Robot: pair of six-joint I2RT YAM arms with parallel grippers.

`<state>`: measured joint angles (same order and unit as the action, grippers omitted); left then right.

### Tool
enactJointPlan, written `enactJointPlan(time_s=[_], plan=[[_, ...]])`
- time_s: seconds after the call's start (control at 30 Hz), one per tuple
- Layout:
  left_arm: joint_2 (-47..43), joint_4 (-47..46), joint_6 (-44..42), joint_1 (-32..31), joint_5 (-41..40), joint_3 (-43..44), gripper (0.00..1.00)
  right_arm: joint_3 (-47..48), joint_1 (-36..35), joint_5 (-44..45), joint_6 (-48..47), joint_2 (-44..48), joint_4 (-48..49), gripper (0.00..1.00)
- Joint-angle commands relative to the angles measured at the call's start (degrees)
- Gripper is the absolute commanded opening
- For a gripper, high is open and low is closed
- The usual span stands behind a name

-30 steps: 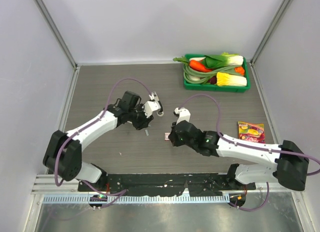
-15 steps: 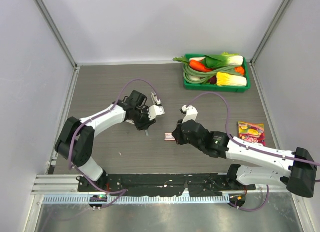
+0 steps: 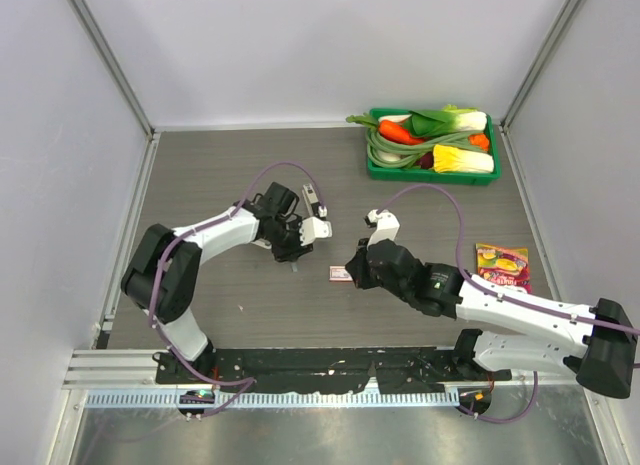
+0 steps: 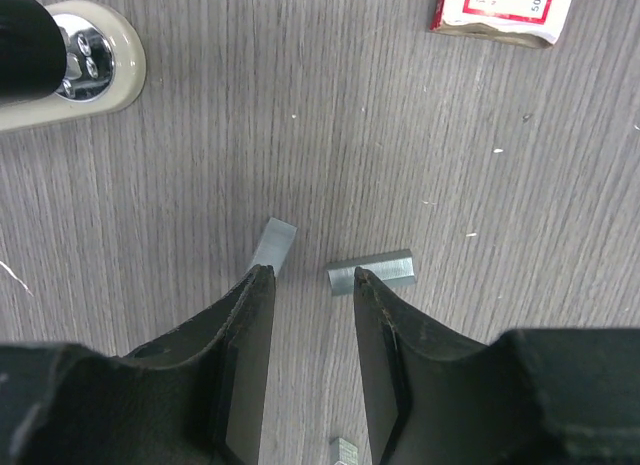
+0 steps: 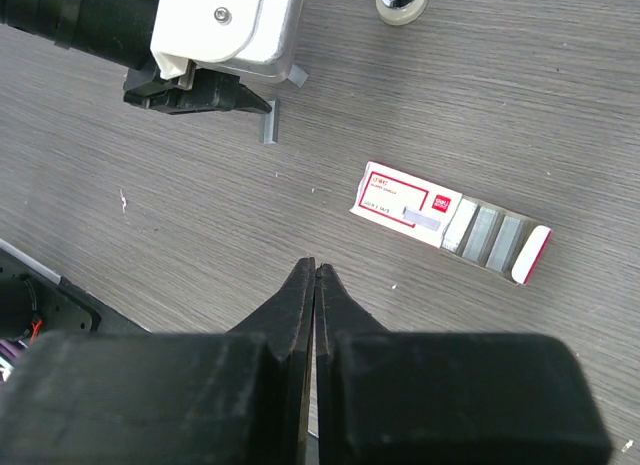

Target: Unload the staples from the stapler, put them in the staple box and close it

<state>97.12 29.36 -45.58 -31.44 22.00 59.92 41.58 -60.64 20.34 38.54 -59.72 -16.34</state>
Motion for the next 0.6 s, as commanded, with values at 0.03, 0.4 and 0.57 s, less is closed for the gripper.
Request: enactJointPlan(time_s=[0.03, 0.4, 0.57], plan=[[1.6, -1.3, -2.1, -0.3, 1.6, 3.0, 0.41, 1.7, 0.3, 0.9, 1.4, 1.5, 0.6, 0.05], [3.3, -2.6, -2.1, -0.5, 1.3, 3.3, 0.38, 1.7, 0.4, 0.1, 1.4, 0.9, 0.7, 0.03], [3.5, -4.2, -2.7, -0.7, 0.3, 2.7, 0.37, 1.6, 0.4, -0.7, 1.6, 0.4, 1.1, 0.01]])
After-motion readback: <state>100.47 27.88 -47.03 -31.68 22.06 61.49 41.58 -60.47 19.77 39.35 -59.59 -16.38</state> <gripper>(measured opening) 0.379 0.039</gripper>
